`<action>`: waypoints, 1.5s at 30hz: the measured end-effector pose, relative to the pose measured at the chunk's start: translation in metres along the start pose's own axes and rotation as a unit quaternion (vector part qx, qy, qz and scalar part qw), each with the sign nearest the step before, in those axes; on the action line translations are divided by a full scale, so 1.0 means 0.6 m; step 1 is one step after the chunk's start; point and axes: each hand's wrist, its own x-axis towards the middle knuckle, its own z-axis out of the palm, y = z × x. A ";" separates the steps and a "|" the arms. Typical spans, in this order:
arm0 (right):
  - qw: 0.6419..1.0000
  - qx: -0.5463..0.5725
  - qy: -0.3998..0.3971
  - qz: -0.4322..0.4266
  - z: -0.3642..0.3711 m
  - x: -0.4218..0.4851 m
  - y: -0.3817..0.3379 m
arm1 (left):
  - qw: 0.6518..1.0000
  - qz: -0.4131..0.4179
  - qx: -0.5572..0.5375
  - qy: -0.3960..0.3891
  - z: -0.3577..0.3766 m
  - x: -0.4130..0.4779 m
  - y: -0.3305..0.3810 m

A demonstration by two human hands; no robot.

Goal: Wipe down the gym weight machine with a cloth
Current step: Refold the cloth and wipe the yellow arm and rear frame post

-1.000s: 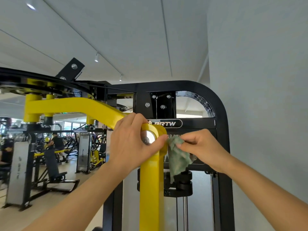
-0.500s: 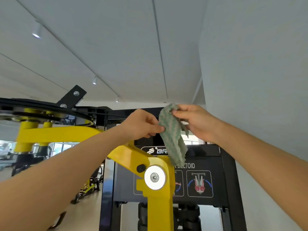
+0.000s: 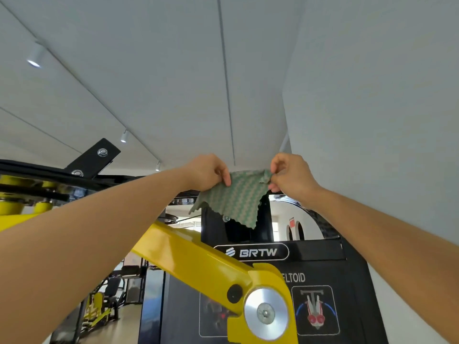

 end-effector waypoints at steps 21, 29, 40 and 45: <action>0.917 -0.325 -0.147 -0.182 0.103 0.161 0.074 | 0.967 0.036 0.251 -0.020 0.029 0.146 -0.059; 0.923 -0.274 -0.211 -0.166 0.090 0.160 0.086 | 0.986 -0.003 0.162 -0.029 0.049 0.145 -0.052; 0.930 -0.271 -0.209 -0.132 -0.020 0.164 0.144 | 0.967 0.056 0.247 0.003 0.104 0.186 0.029; 0.942 -0.254 -0.189 -0.110 -0.081 0.152 0.190 | 0.964 0.082 0.254 0.011 0.138 0.209 0.088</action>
